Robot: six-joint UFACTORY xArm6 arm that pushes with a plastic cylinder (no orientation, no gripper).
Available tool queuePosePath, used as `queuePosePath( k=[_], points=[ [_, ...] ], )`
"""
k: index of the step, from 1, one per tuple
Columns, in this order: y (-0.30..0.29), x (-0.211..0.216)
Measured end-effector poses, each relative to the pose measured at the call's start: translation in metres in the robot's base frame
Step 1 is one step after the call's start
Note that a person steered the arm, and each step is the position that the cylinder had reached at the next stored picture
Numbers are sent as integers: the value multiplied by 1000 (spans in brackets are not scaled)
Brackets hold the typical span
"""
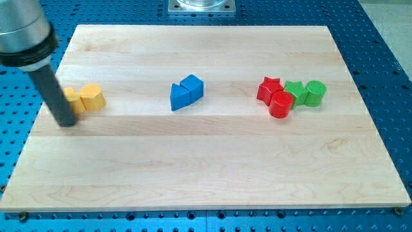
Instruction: Move the yellow blocks to the top left of the blue triangle
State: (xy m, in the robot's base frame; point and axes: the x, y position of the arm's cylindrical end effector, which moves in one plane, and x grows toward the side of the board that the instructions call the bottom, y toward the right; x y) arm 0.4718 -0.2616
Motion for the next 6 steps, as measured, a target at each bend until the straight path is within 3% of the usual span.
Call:
queuePosePath(
  k=[1, 3, 5, 6],
  points=[
    [-32, -13],
    [104, -71],
    [100, -60],
    [144, -55]
  ],
)
